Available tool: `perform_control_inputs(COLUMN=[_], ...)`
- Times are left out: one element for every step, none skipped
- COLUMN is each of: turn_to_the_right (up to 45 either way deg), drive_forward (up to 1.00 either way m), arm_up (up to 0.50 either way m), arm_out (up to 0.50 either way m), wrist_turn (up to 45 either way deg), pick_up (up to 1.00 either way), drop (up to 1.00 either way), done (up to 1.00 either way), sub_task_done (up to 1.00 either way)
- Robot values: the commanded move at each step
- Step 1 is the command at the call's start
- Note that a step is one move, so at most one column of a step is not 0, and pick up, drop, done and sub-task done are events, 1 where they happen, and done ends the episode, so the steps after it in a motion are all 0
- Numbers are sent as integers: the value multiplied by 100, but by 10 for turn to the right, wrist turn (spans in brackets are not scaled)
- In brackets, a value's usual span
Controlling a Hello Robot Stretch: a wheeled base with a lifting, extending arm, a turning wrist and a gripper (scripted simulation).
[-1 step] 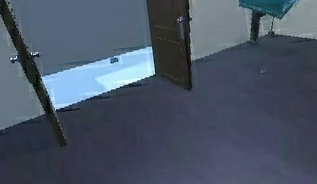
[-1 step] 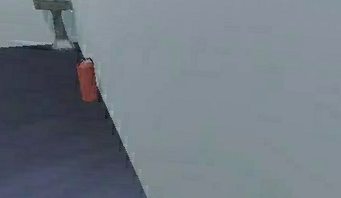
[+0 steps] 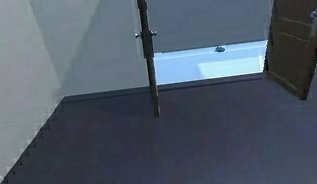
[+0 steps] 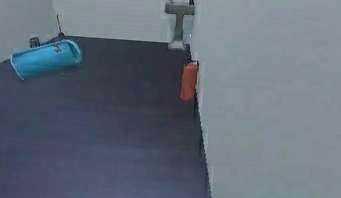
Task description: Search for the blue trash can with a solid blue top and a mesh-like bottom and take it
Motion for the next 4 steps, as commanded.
perform_control_inputs(turn_to_the_right=[0, -450, -60, 0], drive_forward=[35, 0, 0, 45], arm_up=[0, 0, 0, 0], arm_out=[0, 0, 0, 0], wrist_turn=[0, 0, 0, 0], pick_up=[0, 0, 0, 0], drop=[0, 0, 0, 0], done=[0, 0, 0, 0], sub_task_done=[0, 0, 0, 0])
